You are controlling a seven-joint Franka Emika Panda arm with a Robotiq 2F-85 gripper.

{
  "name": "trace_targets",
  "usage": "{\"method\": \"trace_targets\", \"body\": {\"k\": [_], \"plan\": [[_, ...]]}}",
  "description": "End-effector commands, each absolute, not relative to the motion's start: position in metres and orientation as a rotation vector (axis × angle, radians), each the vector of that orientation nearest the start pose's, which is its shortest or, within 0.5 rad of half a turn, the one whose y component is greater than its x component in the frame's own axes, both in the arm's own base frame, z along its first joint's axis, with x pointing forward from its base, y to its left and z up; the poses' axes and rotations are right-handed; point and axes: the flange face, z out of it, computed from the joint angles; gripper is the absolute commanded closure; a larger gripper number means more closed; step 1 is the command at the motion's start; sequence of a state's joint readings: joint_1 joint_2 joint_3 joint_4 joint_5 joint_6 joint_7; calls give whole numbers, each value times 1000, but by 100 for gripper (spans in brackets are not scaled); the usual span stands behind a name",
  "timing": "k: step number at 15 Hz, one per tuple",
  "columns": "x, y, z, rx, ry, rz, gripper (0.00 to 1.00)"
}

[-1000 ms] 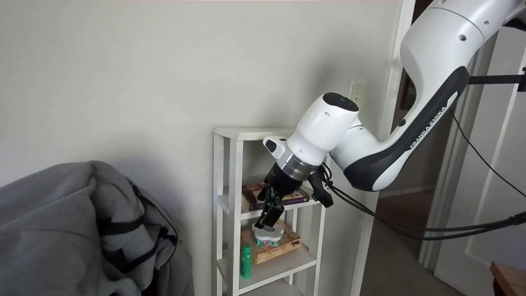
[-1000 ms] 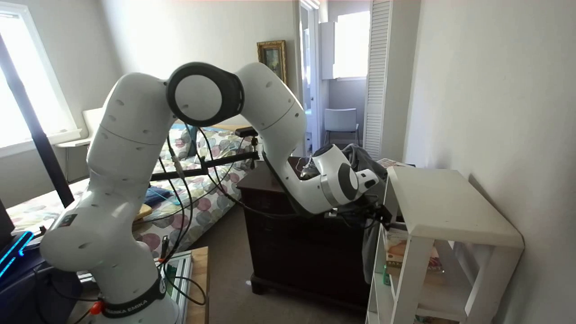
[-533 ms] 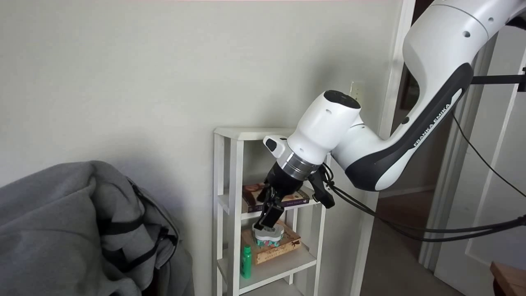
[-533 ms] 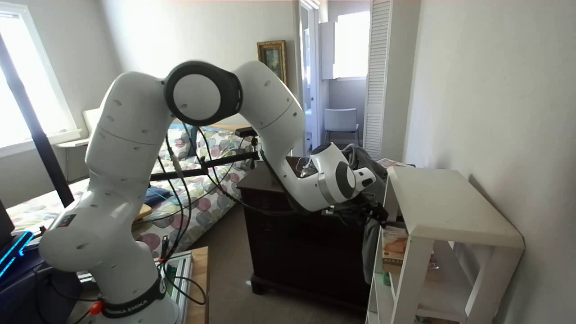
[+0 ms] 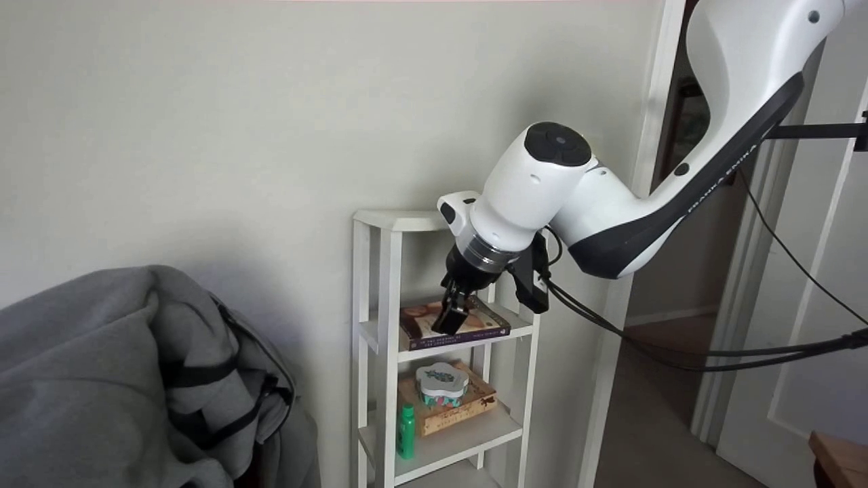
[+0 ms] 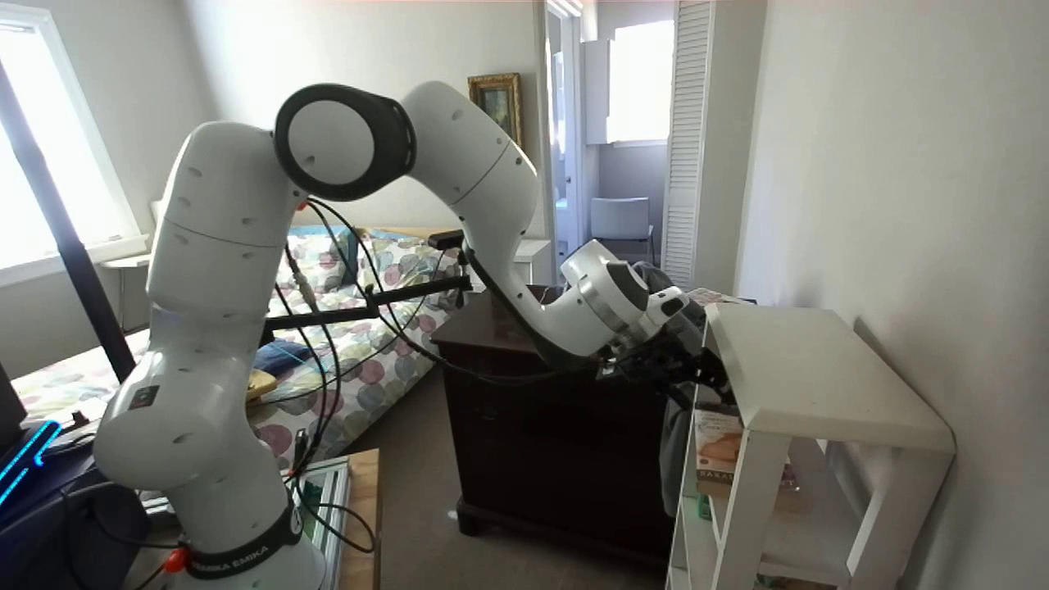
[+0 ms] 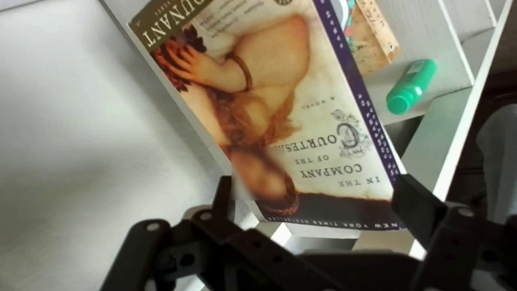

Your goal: Move the book to the top of the shelf

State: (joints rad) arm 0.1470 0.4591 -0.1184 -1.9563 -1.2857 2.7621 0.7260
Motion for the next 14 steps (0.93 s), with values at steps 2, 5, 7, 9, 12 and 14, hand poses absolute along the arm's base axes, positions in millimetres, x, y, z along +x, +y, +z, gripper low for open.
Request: {"method": "trace_targets", "body": {"k": [2, 5, 7, 9, 12, 14], "plan": [[609, 76, 232, 2358, 605, 532, 0], [604, 77, 220, 2347, 620, 493, 0], [604, 77, 215, 2352, 627, 490, 0], [604, 75, 211, 2350, 633, 488, 0], [606, 73, 206, 2372, 647, 499, 0], [605, 74, 203, 2400, 667, 520, 0]]}}
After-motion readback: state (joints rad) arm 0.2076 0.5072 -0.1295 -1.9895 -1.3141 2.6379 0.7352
